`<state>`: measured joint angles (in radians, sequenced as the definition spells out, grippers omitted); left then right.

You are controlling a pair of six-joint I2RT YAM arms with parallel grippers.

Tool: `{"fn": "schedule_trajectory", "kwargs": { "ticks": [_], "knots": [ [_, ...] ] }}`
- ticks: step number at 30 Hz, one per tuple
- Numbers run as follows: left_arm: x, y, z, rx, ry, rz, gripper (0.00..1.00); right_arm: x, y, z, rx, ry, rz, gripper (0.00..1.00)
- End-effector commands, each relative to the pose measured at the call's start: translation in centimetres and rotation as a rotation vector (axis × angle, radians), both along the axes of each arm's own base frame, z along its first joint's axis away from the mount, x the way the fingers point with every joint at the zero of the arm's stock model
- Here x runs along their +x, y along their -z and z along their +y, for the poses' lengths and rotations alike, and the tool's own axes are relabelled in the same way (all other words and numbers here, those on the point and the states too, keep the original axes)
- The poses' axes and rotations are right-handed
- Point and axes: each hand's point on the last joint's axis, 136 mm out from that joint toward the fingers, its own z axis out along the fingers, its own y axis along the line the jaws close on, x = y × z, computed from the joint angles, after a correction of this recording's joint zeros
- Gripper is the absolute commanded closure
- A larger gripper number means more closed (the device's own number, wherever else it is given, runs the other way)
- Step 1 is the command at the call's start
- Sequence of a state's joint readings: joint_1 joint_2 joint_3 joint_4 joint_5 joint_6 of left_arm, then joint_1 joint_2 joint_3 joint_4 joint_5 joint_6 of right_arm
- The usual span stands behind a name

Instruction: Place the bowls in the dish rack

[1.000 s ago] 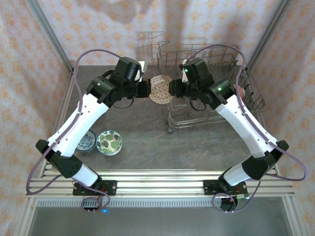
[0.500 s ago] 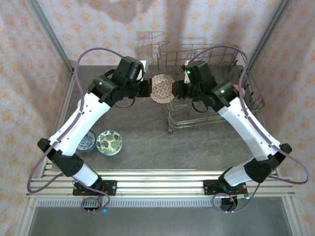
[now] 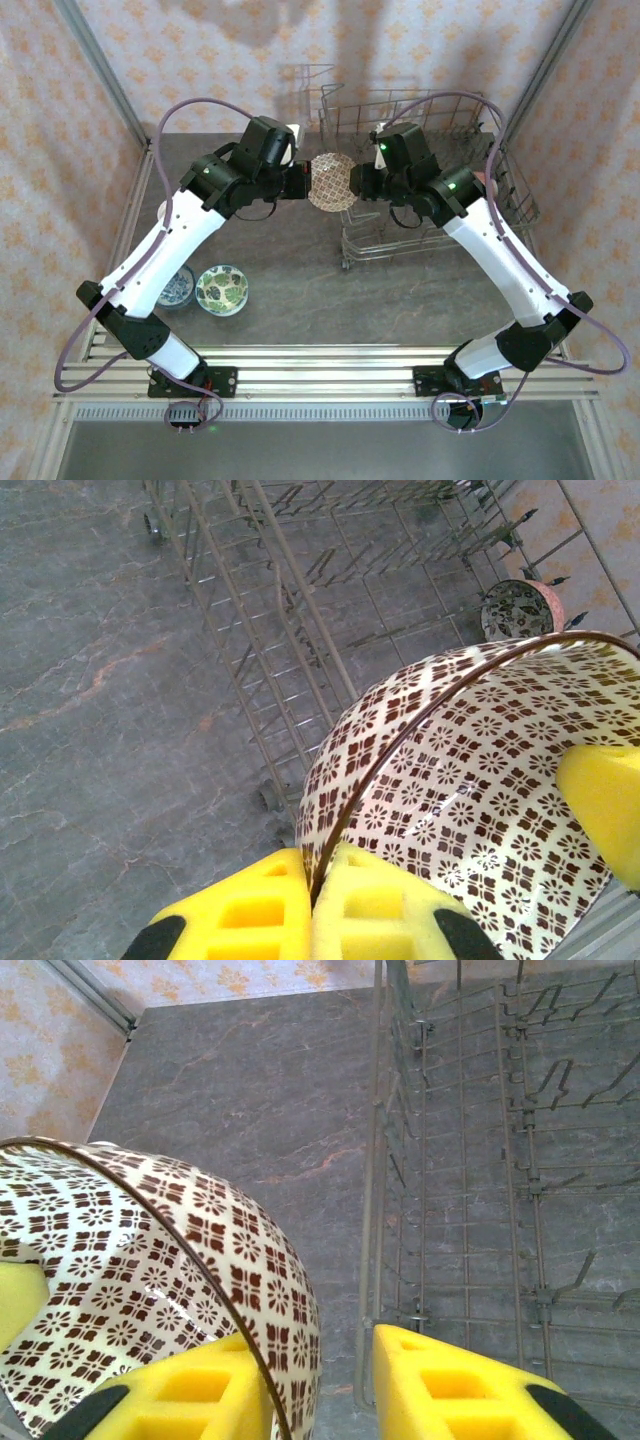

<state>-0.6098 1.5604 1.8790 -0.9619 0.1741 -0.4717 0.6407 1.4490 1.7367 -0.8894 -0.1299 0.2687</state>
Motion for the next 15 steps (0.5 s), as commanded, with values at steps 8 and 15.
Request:
{"fn": "schedule_trajectory", "kwargs": {
  "ticks": [8,15],
  "knots": [
    [0.1,-2.5,-1.3,-0.071,-0.007,-0.062,1.0,0.4,0.1,-0.2,0.0,0.028,-0.009,0.84],
    [-0.1,-1.4,-2.1,-0.078,0.001,-0.031,1.0,0.4,0.2,-0.8,-0.017,0.052,-0.014,0.93]
  ]
}}
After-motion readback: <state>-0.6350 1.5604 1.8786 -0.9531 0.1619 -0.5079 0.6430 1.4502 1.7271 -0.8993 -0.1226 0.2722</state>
